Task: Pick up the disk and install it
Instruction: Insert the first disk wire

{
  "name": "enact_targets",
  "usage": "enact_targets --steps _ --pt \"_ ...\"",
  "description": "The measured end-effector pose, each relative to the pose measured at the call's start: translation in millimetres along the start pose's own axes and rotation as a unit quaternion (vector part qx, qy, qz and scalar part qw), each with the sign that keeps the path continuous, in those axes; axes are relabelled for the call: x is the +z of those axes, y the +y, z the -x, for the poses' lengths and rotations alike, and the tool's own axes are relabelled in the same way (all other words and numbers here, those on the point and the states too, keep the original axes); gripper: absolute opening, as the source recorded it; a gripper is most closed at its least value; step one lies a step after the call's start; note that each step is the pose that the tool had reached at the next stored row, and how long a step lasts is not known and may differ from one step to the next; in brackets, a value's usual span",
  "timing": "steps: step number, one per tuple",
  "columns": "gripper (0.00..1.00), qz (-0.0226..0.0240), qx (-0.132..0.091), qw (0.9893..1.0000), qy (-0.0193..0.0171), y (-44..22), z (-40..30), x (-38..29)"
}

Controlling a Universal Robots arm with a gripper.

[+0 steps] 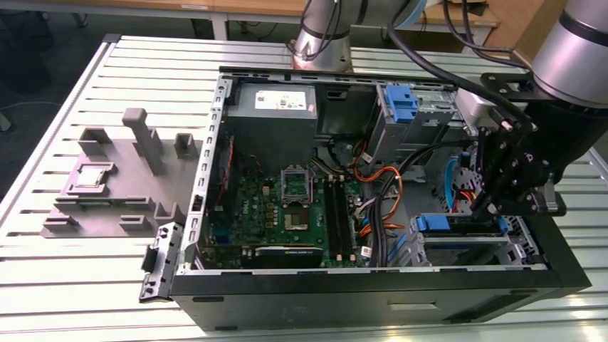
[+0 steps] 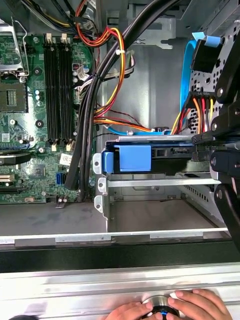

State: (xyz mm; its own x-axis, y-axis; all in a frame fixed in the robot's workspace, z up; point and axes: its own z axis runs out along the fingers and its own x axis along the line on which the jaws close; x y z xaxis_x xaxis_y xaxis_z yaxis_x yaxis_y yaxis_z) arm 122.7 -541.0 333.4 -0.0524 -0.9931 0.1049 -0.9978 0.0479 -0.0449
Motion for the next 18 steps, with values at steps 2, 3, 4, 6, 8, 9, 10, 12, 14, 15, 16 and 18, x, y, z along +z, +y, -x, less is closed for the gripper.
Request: enact_targets --steps 2,3,4,6,8,9,10,12,14,15,16,18 --pt "0.17 0.0 0.0 1.0 0.0001 0.0 0.0 0.5" --pt "0.17 0.0 0.0 1.0 0.0001 0.0 0.1 0.8" --pt "0.17 0.0001 0.0 1.0 0.0001 0.0 0.1 1.1" --pt "0.17 0.0001 0.0 1.0 0.0001 0.0 0.2 1.6" --pt "0.17 0.0001 0.0 1.0 0.0001 0.0 0.2 1.7" --pt "0.17 0.0001 0.0 1.0 0.0 0.1 0.2 1.7" --pt "0.17 0.0001 0.0 1.0 0.0 0.0 0.2 1.7" --pt "0.17 0.0001 0.0 1.0 -0.0001 0.0 0.2 1.6" --pt "0.17 0.0001 0.0 1.0 -0.0002 0.0 0.1 1.1" --pt "0.17 0.0001 0.0 1.0 -0.0002 0.0 0.1 1.0" --pt "0.17 0.0002 0.001 1.0 -0.0001 0.0 0.1 0.9" --pt "0.17 0.0003 0.002 1.0 0.0 0.0 0.1 0.8"
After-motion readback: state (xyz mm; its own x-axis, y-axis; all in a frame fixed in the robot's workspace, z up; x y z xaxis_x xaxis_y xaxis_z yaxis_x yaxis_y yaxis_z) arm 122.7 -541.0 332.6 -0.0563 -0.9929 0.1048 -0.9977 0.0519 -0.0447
